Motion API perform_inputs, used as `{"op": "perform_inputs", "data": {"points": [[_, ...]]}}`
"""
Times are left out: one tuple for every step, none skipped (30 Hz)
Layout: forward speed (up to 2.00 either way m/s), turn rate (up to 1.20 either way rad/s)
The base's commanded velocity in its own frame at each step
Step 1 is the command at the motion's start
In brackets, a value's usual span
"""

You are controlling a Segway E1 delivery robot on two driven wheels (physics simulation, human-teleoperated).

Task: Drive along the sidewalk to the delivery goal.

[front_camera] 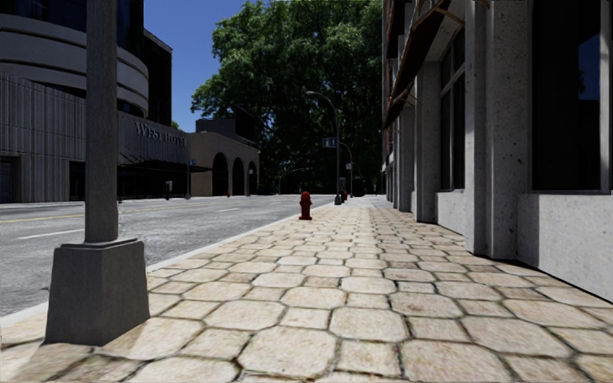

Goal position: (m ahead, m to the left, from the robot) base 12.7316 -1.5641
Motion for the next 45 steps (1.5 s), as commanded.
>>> {"op": "perform_inputs", "data": {"points": [[2.00, 0.00], [2.00, 0.00], [2.00, 0.00], [2.00, 0.00], [2.00, 0.00], [2.00, 0.00], [2.00, 0.00], [2.00, -0.08], [2.00, -0.29], [2.00, -0.80], [2.00, -1.01], [2.00, -1.20], [2.00, -1.20], [2.00, -1.20], [2.00, -1.20], [2.00, -0.73], [2.00, -0.22], [2.00, -0.08], [2.00, -0.08], [2.00, -0.04], [2.00, -0.03], [2.00, -0.03], [2.00, -0.03], [2.00, -0.04], [2.00, -0.04], [2.00, -0.05], [2.00, -0.22], [2.00, -0.48], [2.00, -0.60], [2.00, -0.63], [2.00, -0.17], [2.00, -0.02], [2.00, 0.00], [2.00, 0.00], [2.00, 0.00], [2.00, 0.00], [2.00, -0.71], [2.00, -0.71], [2.00, -0.82], [2.00, -0.80], [2.00, 0.00], [2.00, 0.00], [2.00, 0.00], [2.00, 0.00], [2.00, 0.00]]}}
